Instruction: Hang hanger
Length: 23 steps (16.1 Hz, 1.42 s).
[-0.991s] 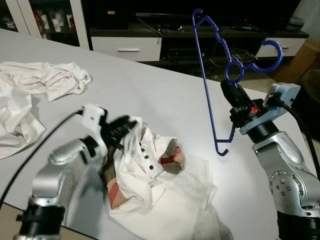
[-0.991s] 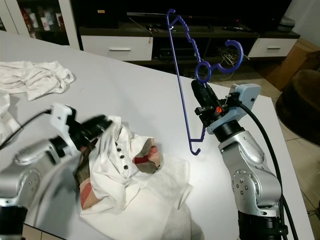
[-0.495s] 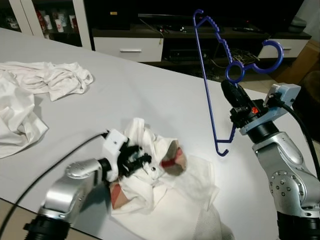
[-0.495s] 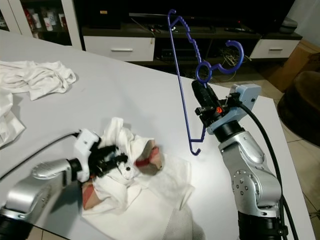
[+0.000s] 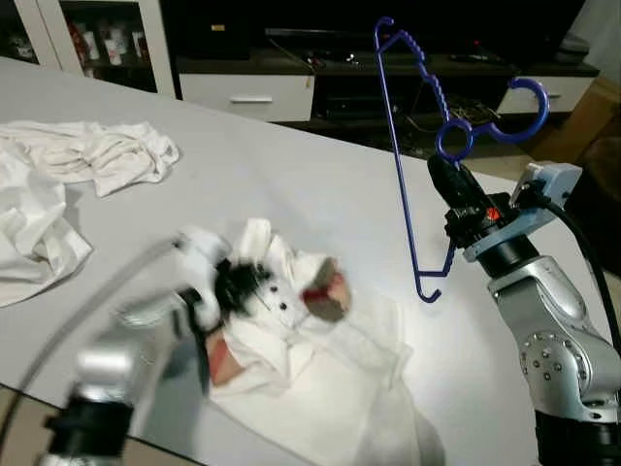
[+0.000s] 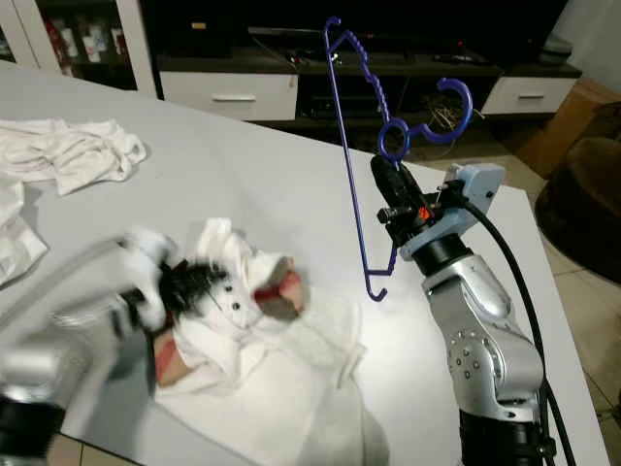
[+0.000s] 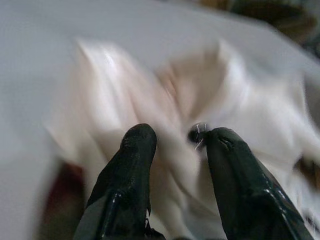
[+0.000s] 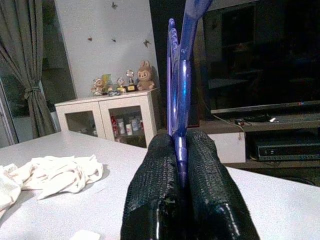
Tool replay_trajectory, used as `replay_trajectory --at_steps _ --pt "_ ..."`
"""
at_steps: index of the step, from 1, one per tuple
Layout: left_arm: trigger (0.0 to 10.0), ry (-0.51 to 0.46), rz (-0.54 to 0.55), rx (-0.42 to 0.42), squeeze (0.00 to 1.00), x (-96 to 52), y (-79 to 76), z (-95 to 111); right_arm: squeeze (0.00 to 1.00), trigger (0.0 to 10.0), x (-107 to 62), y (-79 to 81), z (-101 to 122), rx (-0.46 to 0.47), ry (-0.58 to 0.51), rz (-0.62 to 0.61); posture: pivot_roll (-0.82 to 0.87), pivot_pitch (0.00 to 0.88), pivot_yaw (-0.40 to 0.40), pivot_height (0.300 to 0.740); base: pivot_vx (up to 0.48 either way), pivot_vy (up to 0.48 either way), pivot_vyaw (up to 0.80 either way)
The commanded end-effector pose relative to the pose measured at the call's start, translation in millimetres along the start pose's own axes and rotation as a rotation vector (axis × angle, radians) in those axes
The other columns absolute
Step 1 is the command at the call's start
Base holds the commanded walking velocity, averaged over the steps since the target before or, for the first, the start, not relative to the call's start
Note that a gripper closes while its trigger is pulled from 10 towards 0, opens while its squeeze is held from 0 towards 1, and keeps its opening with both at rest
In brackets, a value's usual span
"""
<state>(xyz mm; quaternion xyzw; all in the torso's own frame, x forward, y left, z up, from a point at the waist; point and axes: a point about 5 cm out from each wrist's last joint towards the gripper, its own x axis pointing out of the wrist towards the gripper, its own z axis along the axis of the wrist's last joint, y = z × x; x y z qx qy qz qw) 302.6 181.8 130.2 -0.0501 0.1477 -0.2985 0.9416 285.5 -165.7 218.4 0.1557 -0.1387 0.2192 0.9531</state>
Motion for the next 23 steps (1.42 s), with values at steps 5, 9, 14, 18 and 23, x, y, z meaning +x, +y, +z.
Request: replay_trajectory --at_steps 5,9,14,18,23 --pt "0.0 -0.133 -0.074 0.047 0.00 -15.0 12.8 26.7 0.00 0.0 -2.7 2.9 4.9 0.012 -0.009 0.066 0.02 0.057 -0.086 0.740 0.000 0.000 0.00" --pt "4.7 -0.086 -0.014 0.054 0.00 -14.6 23.0 21.8 0.00 0.0 -17.1 17.3 4.5 -0.025 0.089 0.307 0.02 0.057 -0.086 0.740 0.000 0.000 0.00" --pt "10.0 -0.057 -0.065 0.087 0.00 -7.9 -0.1 5.1 0.00 0.0 -30.3 -1.7 2.0 -0.284 0.280 0.334 0.01 0.061 -0.089 0.740 0.000 0.000 0.00" --pt "10.0 -0.032 -0.092 0.087 0.00 -1.9 -10.4 -4.4 0.00 0.0 -28.3 -25.4 -14.1 -0.576 0.378 0.207 0.01 0.058 -0.091 0.740 0.000 0.000 0.00" --pt "10.0 -0.026 -0.093 0.102 0.00 -0.6 -10.9 -5.2 0.00 0.0 -68.6 -36.8 -46.7 -0.990 0.621 0.390 0.00 0.059 -0.083 0.740 0.000 0.000 0.00"
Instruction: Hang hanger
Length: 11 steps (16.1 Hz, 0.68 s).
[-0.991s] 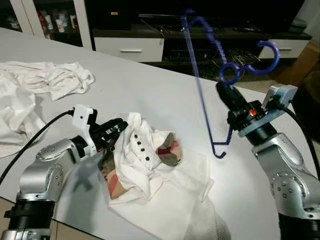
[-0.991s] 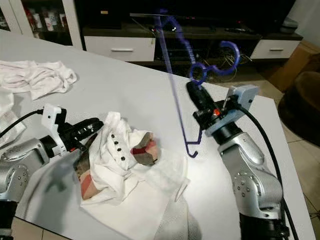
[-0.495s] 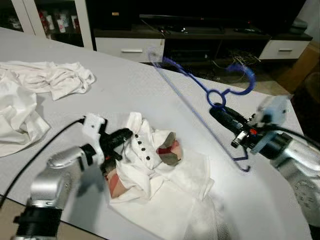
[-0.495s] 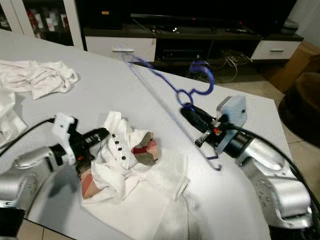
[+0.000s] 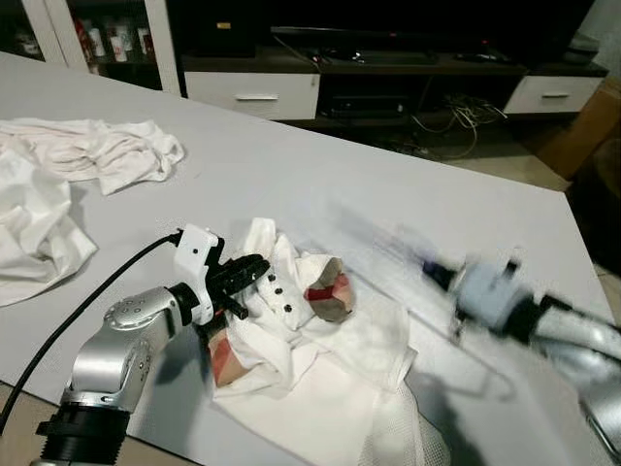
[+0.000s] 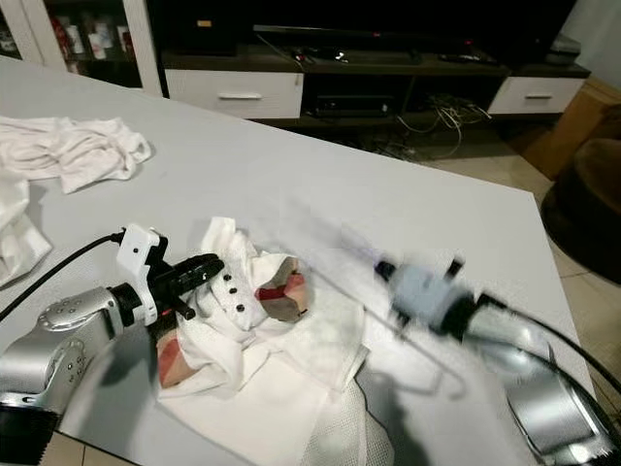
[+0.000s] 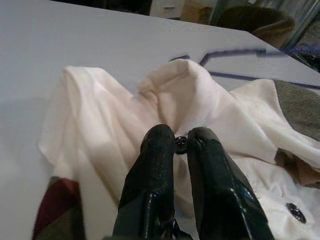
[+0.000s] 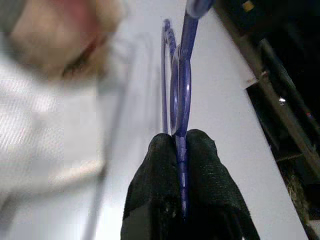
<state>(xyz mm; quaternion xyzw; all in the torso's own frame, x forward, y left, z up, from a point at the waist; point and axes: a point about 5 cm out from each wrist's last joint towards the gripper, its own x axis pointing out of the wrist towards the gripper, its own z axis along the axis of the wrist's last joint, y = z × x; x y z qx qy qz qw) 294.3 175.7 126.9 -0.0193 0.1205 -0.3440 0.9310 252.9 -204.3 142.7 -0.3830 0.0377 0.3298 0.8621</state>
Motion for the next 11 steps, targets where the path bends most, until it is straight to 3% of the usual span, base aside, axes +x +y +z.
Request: replay_trajectory --at_steps 1,4,5,6,7,9,10,11 --pt "10.0 0.000 -0.014 0.018 0.00 4.1 -2.8 1.0 0.00 0.0 -4.3 3.2 -8.4 -0.124 0.053 0.037 -0.02 0.059 -0.081 0.740 0.000 0.000 0.00" --pt "10.0 -0.003 -0.029 0.021 0.00 8.4 -6.1 1.7 0.00 0.0 -4.2 7.7 -9.5 -0.133 0.044 0.036 -0.03 0.061 -0.081 0.740 0.000 0.000 0.00" --pt "10.0 -0.003 -0.032 0.022 0.00 9.9 -6.9 1.7 0.00 2.8 -4.0 11.1 -10.2 -0.121 0.053 0.057 -0.03 0.060 -0.082 0.740 0.000 0.000 0.00" --pt "10.0 -0.004 -0.033 0.022 0.00 10.9 -7.5 1.8 0.00 10.0 -5.4 14.8 -10.9 -0.082 0.055 0.088 -0.03 0.059 -0.083 0.740 0.000 0.000 0.00" --pt "10.0 -0.007 -0.035 0.022 0.00 11.2 -7.8 1.9 1.00 10.0 -9.0 17.9 -8.8 0.000 0.032 0.127 -0.03 0.058 -0.084 0.740 0.000 0.000 0.00" --pt "10.0 -0.010 -0.027 0.022 0.00 10.1 -6.0 1.7 1.00 10.0 -16.8 10.6 3.5 0.165 -0.053 0.150 -0.03 0.056 -0.087 0.740 0.000 0.000 0.00" --pt "10.0 -0.011 -0.022 0.021 0.00 9.4 -5.1 1.7 1.00 10.0 -19.7 4.8 7.9 0.192 -0.076 0.155 -0.03 0.055 -0.088 0.740 0.000 0.000 0.00" --pt "10.0 -0.016 -0.017 0.020 0.00 9.1 -4.5 2.0 0.00 10.0 -24.7 2.2 14.3 0.250 -0.116 0.197 -0.02 0.054 -0.091 0.740 0.000 0.000 0.00"
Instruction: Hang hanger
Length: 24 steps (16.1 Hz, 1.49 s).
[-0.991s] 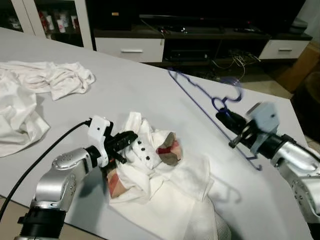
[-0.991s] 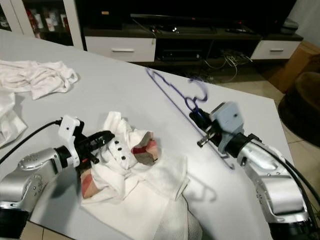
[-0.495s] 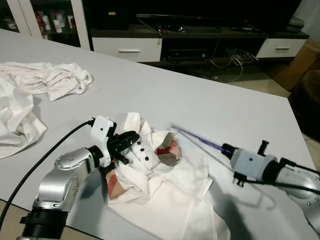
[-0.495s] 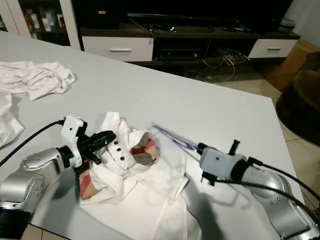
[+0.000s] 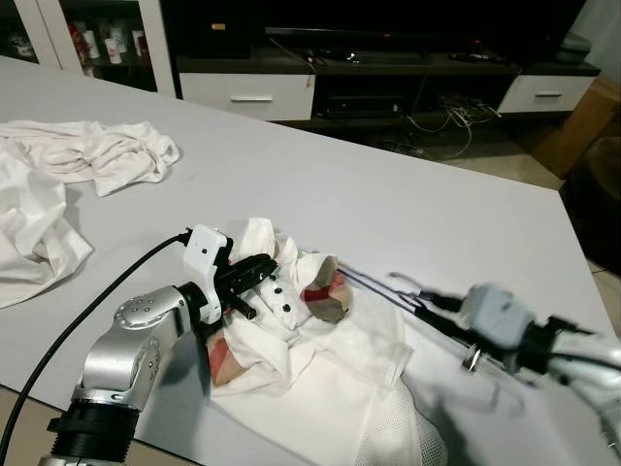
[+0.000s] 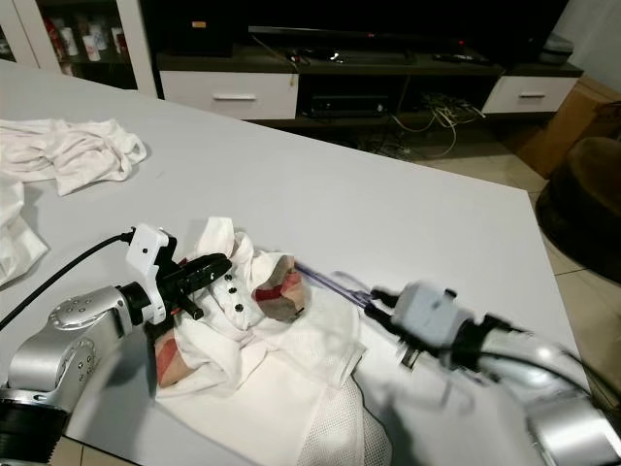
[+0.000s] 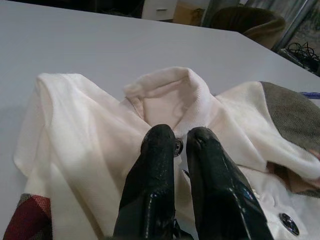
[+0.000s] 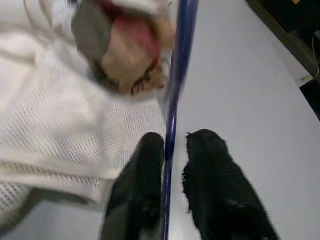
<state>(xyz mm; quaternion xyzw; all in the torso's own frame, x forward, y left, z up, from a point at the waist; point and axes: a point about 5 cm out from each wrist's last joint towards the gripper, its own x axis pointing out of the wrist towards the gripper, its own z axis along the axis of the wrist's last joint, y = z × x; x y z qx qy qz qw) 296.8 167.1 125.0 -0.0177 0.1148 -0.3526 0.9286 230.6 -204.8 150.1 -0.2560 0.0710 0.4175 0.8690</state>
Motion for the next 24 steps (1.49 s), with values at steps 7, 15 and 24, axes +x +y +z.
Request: replay_trajectory --at_steps 7,15,24 --pt "10.0 -0.024 0.021 0.009 0.00 -0.7 3.2 3.7 0.19 10.0 -22.9 -6.2 28.0 0.120 -0.143 0.080 -0.02 0.058 -0.099 0.740 0.000 0.000 0.00" --pt "10.0 -0.141 0.079 0.051 0.00 -27.8 29.9 27.5 0.50 10.0 39.3 -27.5 49.4 0.444 -0.311 -0.142 0.00 0.060 -0.112 0.740 0.000 0.000 0.00" --pt "10.0 -0.068 0.098 0.071 0.00 -53.7 24.6 6.0 0.55 10.0 112.1 -1.3 59.2 0.578 -0.276 -0.012 0.07 0.073 -0.154 0.740 0.000 0.000 0.00"
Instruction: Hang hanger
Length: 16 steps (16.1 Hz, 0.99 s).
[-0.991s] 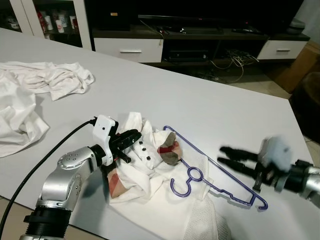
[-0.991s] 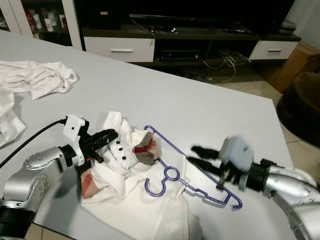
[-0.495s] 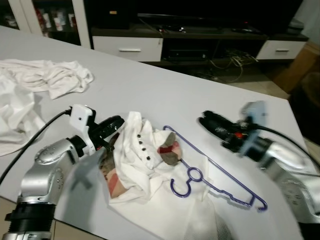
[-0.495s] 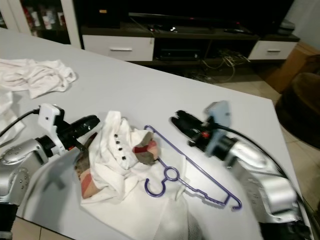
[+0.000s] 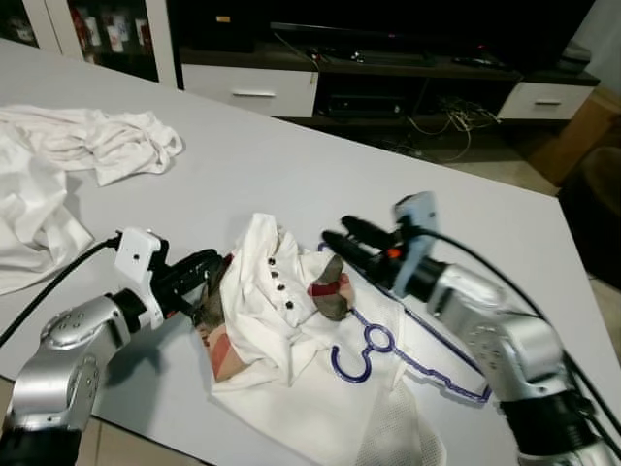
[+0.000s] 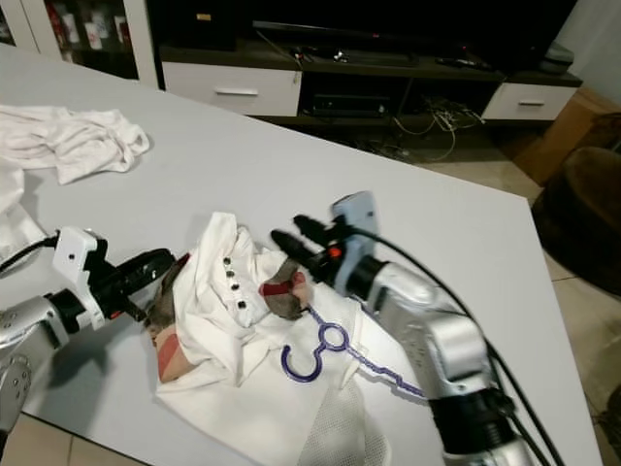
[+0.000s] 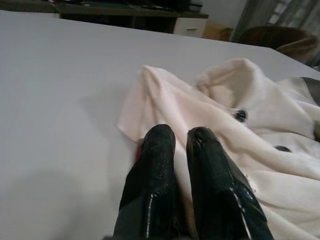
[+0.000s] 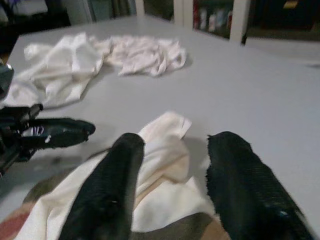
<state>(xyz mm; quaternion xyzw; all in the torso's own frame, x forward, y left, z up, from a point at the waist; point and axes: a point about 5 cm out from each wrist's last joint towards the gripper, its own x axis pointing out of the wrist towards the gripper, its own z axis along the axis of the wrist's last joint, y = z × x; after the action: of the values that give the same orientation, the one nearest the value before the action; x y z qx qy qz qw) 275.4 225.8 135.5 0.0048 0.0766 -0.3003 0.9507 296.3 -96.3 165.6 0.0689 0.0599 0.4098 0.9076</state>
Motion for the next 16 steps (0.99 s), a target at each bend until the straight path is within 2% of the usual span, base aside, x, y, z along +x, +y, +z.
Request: replay_trajectory --at_steps 1,4,5,7,8,9,12,16 --pt "10.0 -0.023 -0.014 0.002 0.00 1.5 -8.6 2.9 0.00 10.0 3.6 -3.5 -4.8 -0.016 0.025 -0.018 0.08 0.077 -0.159 0.740 0.000 0.000 0.00" --pt "10.0 -0.041 0.001 -0.002 0.00 2.4 -14.9 0.4 0.00 10.0 11.3 -7.9 -7.3 -0.051 0.027 -0.074 0.10 0.081 -0.167 0.740 0.000 0.000 0.00" --pt "10.0 -0.096 0.036 -0.026 0.00 7.7 -20.3 2.6 0.00 10.0 14.1 -12.6 -4.3 -0.075 0.000 -0.129 0.11 0.082 -0.169 0.740 0.000 0.000 0.00" --pt "10.0 -0.149 0.048 -0.047 0.00 13.4 -31.1 4.2 0.00 10.0 11.4 -22.6 -0.9 -0.064 -0.041 -0.203 0.12 0.084 -0.173 0.740 0.000 0.000 0.00" --pt "10.0 -0.164 0.063 -0.050 0.00 14.4 -35.2 4.1 0.00 10.0 5.4 -35.5 -1.9 -0.044 -0.060 -0.274 0.12 0.087 -0.175 0.740 0.000 0.000 0.00" --pt "10.0 -0.163 0.070 -0.048 0.00 14.6 -35.2 4.2 0.00 10.0 3.9 -37.6 -2.2 -0.040 -0.067 -0.283 0.12 0.087 -0.175 0.740 0.000 0.000 0.00" --pt "10.0 -0.171 0.093 -0.042 0.00 12.0 -33.4 7.9 0.00 10.0 1.3 -44.0 -1.7 -0.051 -0.075 -0.319 0.14 0.100 -0.180 0.740 0.000 0.000 0.80" --pt "10.0 -0.188 0.109 -0.020 0.00 6.2 -36.2 15.8 0.00 10.0 0.0 -62.6 11.0 -0.057 -0.116 -0.395 0.15 0.118 -0.189 0.740 0.000 0.000 0.80"
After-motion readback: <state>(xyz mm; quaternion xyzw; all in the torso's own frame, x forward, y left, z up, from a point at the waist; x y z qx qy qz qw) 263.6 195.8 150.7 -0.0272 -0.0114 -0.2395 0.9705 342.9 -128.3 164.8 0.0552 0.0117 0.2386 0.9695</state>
